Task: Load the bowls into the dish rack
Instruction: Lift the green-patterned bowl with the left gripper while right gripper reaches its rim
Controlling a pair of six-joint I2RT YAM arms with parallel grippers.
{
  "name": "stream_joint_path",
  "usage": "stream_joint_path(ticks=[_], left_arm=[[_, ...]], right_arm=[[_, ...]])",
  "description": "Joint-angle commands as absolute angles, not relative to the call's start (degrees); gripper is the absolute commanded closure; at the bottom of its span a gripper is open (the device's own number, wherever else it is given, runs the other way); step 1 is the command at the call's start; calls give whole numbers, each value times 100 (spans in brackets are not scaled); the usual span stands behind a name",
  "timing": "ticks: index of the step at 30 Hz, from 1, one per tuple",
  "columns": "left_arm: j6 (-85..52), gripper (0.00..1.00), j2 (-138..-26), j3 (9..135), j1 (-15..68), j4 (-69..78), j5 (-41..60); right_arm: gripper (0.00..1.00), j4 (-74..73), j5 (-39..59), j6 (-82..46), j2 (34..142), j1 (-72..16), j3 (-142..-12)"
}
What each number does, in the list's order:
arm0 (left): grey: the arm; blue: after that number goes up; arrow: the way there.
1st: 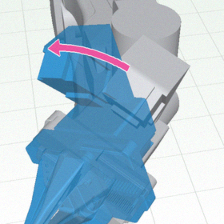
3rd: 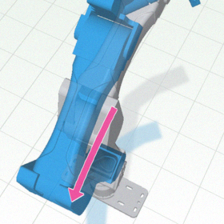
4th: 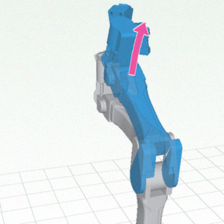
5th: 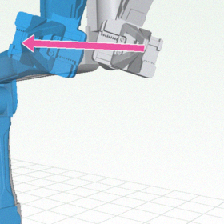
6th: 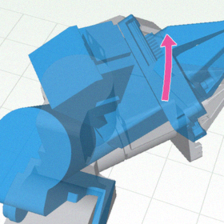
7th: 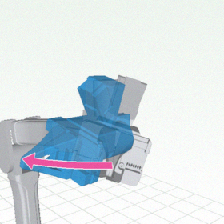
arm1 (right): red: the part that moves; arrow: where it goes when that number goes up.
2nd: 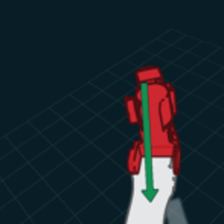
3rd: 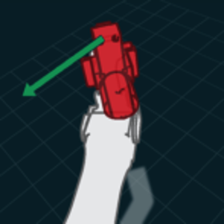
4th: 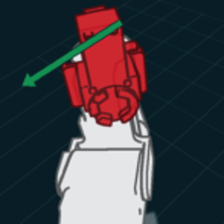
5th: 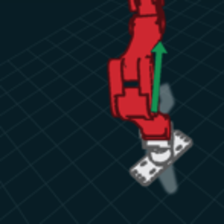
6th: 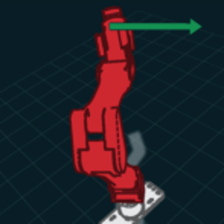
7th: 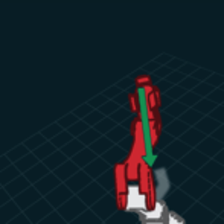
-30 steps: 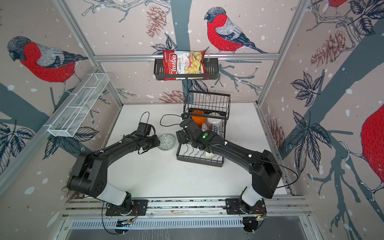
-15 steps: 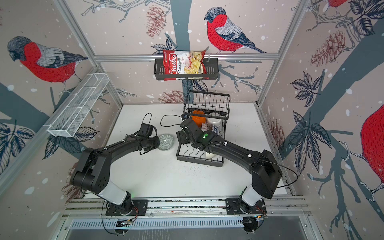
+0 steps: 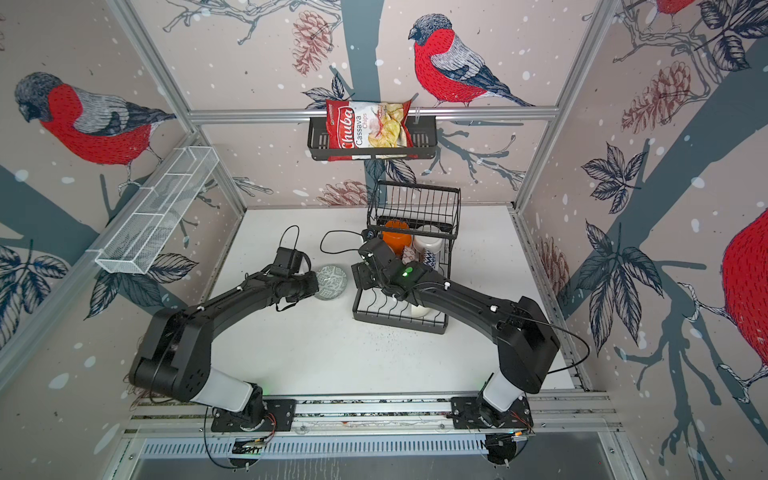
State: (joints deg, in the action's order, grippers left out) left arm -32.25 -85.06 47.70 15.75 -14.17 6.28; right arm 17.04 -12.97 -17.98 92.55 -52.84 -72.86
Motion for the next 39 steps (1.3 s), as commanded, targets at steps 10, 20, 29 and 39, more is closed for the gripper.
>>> stream_joint_path(ticks=[10, 20, 29, 39], left_arm=[[-2905, 100, -7418, 4889, 2240, -1428, 163], [-2909, 100, -7141, 5063, 2671, -1538, -156], [-3040, 100, -7199, 5093, 2851, -1464, -193], [-3254, 100, -7365, 5107, 3170, -1346, -501]], right_arm=[[29, 1683, -820, -2064, 9640, -5293, -7623], [45, 1878, -999, -2240, 9865, -5379, -7789], [65, 1889, -1248, -2336, 9965, -5410, -7820], [87, 2029, -1617, -2439, 10051, -5420, -7884]])
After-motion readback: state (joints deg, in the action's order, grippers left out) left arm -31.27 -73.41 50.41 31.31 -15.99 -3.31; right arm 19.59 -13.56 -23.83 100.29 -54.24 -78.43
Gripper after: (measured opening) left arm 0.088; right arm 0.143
